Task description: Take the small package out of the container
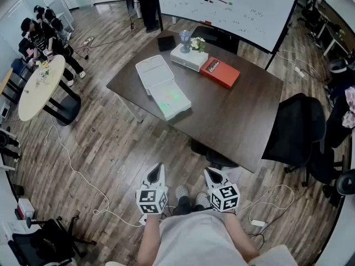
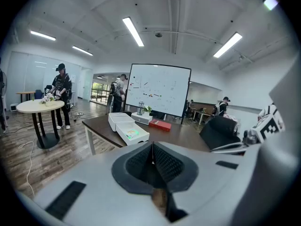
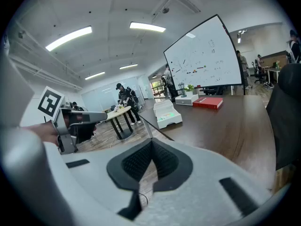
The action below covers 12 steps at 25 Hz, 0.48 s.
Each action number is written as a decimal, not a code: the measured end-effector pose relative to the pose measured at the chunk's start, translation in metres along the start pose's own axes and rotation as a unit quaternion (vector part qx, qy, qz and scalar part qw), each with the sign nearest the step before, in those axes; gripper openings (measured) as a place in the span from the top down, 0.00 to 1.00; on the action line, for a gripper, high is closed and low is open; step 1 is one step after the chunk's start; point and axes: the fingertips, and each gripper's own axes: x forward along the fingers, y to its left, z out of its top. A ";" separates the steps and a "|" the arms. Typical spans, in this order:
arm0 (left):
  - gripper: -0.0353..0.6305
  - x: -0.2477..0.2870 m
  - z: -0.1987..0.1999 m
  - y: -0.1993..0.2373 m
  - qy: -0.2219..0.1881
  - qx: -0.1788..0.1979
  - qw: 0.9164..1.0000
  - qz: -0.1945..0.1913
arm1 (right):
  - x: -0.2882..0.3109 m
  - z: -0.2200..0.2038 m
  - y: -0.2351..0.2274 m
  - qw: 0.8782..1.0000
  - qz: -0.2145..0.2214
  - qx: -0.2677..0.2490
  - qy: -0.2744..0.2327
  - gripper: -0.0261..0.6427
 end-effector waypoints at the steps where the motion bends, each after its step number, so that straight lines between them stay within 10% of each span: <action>1: 0.94 0.000 -0.001 0.003 0.000 -0.002 1.000 0.000 | 0.002 0.000 0.002 1.000 0.000 -0.002 0.001 0.96; 12: 0.87 -0.001 0.001 0.028 -0.013 -0.037 0.999 -0.002 | 0.009 0.005 0.008 1.000 -0.003 0.016 -0.007 0.95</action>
